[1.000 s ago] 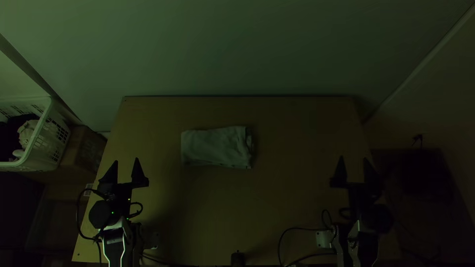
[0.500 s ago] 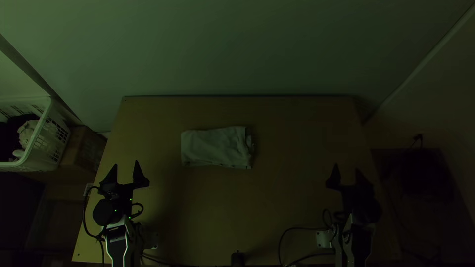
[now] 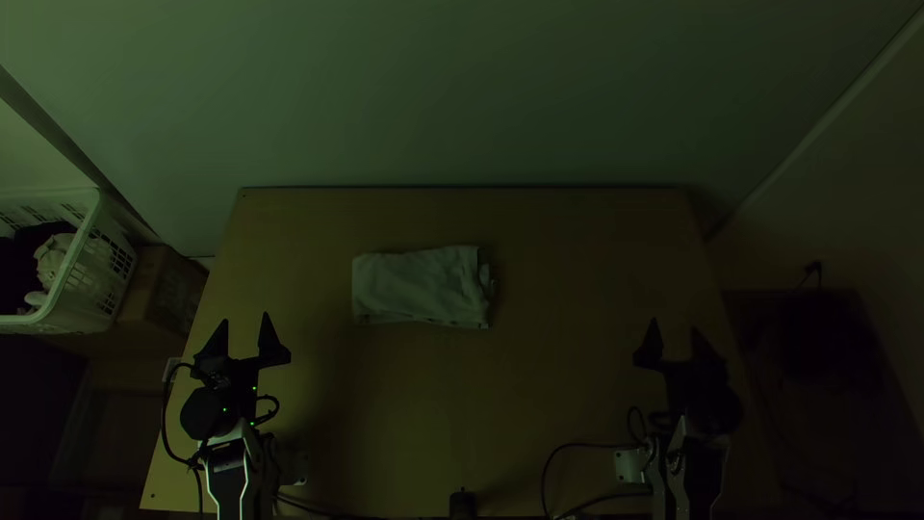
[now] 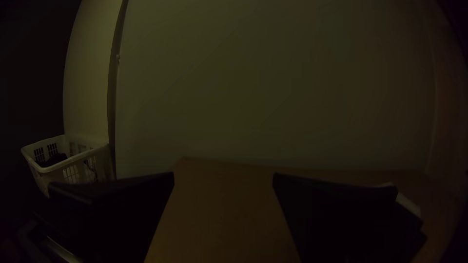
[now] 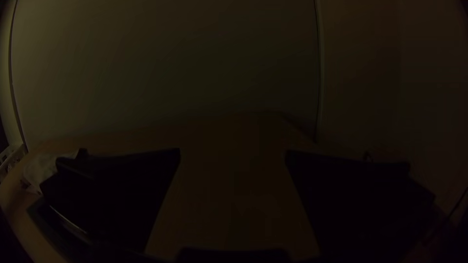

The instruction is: Fold the t-shirt

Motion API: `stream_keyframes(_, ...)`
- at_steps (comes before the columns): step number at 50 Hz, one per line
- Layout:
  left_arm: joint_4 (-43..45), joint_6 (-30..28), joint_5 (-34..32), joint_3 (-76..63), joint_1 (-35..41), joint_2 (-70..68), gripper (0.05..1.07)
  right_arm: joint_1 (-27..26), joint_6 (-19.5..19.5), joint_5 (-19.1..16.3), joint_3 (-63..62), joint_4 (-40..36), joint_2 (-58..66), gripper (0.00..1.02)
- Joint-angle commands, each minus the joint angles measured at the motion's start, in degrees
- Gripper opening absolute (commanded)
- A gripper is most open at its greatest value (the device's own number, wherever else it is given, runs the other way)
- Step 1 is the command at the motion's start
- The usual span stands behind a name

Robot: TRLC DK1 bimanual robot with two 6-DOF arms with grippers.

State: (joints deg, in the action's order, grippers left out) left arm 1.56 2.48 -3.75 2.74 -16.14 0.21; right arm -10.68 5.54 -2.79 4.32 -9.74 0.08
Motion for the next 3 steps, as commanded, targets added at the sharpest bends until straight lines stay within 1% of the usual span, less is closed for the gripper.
stream_keyframes(1, -1.7, -1.1, 0.1, -2.6, -0.3, -0.2, 1.02, 0.0, -0.6, 0.3, -0.9, 0.1, -0.3, 0.99)
stream_keyframes(3, -1.7, -1.1, 0.1, -2.6, -0.3, -0.2, 1.02, 0.0, -0.6, 0.3, -0.9, 0.1, -0.3, 0.99)
